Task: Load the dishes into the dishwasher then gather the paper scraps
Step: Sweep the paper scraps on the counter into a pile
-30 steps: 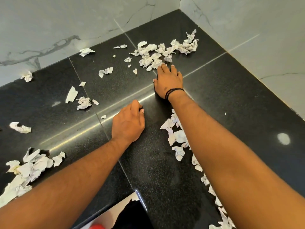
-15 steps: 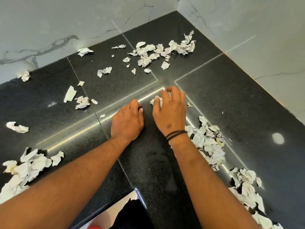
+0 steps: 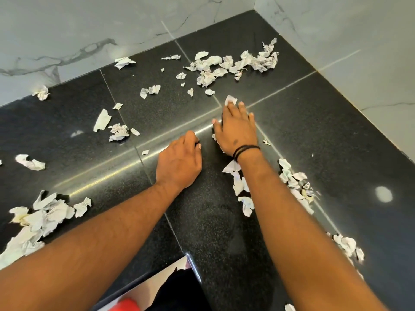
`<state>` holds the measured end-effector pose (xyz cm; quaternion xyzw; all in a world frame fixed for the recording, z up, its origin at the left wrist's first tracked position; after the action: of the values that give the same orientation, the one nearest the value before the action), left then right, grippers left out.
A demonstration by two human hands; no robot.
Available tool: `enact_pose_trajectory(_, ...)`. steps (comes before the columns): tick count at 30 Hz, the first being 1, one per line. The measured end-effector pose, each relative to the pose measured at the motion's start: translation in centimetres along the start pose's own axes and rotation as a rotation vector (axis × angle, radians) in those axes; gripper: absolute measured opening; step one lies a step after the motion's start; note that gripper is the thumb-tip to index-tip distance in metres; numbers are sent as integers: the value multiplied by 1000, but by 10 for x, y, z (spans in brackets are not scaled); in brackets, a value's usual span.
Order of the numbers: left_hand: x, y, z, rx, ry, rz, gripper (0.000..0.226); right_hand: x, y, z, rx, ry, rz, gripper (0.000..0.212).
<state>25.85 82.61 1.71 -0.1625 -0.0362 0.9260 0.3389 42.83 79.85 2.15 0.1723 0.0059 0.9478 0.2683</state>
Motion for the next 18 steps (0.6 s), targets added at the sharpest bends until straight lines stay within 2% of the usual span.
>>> enact_pose_trajectory(6,0,-1,-1,3,21,2,14,21,85,-13,-110,-14,1,54)
enact_pose_trajectory(10,0,-1,-1,18,23,16,15,27,79,5,-432,-143,-37,25)
enact_pose_trajectory(12,0,-1,-1,28,18,14,16,32,54,14,-531,-202,45,21)
enact_pose_trajectory(14,0,-1,-1,28,17,19,16,36,19,16,-492,-238,135,30)
enact_pose_trajectory(18,-1,-1,1,16,-1,18,15,46,-40,4,-125,-222,201,59)
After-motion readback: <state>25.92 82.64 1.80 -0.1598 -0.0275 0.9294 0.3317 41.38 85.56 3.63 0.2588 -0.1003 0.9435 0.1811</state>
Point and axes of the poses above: each hand's wrist, its own y-axis away from the middle knuckle, its own z-axis out of the back of the hand, x = y × z, the point moved 3 cm from there along -y, towards the middle knuckle
